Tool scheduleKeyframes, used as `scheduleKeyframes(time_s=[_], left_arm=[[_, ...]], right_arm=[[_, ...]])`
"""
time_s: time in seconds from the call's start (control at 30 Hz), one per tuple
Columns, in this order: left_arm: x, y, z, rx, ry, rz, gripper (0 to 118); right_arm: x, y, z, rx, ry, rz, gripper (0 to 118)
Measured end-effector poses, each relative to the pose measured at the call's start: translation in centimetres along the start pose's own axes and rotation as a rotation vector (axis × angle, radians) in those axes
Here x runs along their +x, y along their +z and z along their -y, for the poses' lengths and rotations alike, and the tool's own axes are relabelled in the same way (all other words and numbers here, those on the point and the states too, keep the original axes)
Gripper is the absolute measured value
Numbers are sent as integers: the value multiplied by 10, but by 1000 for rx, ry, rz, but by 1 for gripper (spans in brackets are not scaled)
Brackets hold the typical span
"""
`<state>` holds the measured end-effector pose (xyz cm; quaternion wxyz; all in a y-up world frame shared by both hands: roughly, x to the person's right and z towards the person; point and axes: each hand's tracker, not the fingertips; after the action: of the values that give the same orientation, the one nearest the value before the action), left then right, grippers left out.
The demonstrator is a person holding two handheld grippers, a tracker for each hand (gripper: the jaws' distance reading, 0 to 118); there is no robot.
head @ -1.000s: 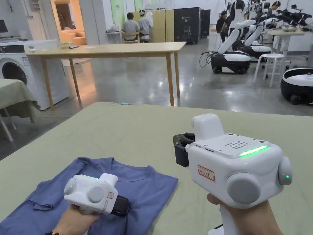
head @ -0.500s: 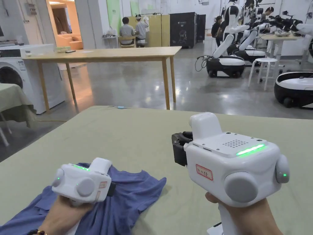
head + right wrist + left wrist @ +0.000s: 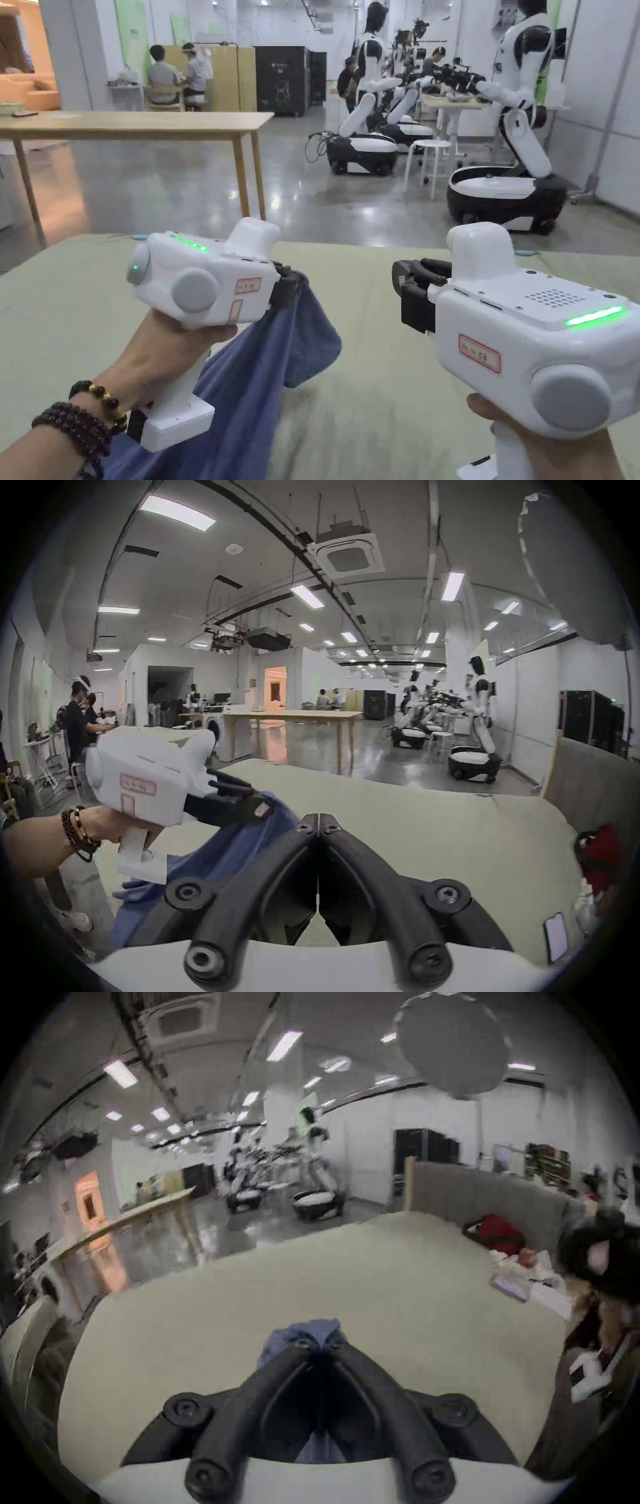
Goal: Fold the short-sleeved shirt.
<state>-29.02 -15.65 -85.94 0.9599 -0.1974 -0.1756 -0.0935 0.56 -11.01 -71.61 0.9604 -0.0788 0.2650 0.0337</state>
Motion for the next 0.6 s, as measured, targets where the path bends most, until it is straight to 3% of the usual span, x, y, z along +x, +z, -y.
scheduleKeyframes(time_s=[0.13, 0.27, 0.47, 0.6], left_arm=[[95, -24, -70, 89, -59, 215, 0], [184, -70, -99, 94, -155, 328, 0], [291, -175, -23, -135, -277, 428, 0], [327, -218, 54, -251, -262, 432, 0]], right_arm=[[46, 44, -1, 28, -1, 118, 0], [88, 85, 0, 53, -28, 230, 0], [134, 117, 13, 49, -53, 316, 0], [155, 126, 26, 35, -78, 348, 0]])
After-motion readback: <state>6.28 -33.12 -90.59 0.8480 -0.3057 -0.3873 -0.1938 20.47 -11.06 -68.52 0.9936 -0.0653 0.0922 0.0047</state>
